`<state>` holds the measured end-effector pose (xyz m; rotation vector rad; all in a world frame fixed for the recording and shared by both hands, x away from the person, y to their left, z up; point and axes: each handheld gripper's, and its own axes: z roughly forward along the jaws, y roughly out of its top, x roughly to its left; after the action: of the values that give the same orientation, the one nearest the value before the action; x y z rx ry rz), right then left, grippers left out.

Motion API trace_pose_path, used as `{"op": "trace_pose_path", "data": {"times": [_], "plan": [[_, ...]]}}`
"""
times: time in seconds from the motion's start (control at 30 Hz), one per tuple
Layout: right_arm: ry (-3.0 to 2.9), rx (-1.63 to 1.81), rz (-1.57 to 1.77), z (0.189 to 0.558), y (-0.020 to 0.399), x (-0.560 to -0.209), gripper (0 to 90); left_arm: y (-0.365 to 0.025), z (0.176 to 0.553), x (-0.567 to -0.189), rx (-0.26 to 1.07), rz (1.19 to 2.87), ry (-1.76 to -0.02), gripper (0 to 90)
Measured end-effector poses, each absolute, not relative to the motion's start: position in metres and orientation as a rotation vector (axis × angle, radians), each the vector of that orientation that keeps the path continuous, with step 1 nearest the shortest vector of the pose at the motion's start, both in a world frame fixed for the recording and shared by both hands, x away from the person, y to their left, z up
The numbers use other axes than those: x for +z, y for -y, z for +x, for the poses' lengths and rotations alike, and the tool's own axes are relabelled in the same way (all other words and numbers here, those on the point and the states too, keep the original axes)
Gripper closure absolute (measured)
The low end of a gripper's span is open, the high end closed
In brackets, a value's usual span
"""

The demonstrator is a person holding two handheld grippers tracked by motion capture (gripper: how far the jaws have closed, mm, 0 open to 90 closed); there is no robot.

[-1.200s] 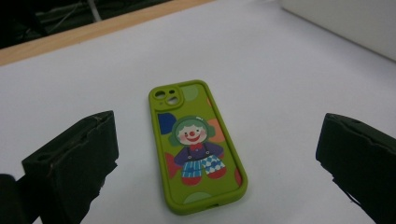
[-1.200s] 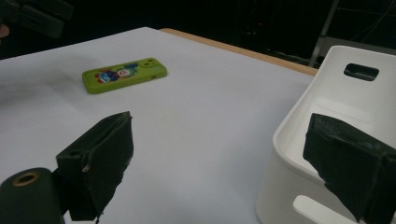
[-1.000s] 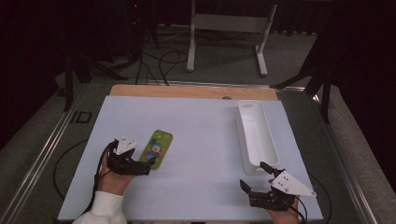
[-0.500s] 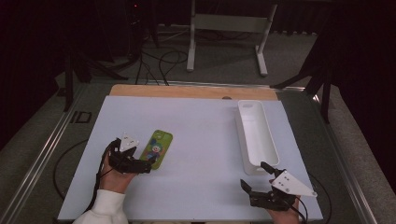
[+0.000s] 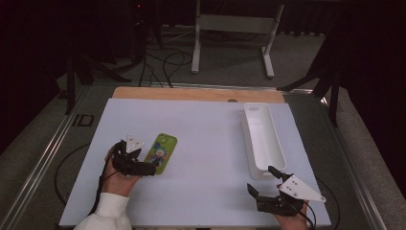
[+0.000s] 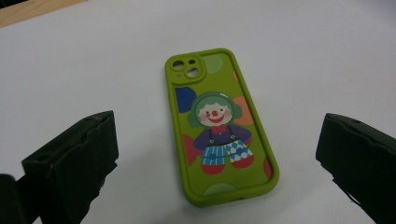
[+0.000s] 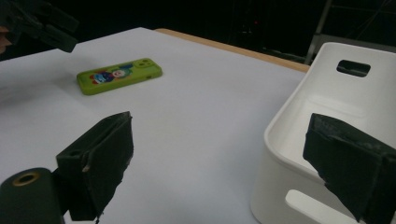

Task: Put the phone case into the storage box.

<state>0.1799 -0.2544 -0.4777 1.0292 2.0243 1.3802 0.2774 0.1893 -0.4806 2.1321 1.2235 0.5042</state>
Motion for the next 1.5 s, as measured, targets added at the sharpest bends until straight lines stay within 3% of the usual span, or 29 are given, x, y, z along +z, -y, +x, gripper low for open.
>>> {"op": "trace_pose_path", "data": {"times": [1.5], "plan": [[-2.017, 1.359, 1.056, 0.179, 0.257, -0.478, 8.7, -0.177, 0.298, -0.501, 0.452, 2.269, -1.339, 0.0]]}}
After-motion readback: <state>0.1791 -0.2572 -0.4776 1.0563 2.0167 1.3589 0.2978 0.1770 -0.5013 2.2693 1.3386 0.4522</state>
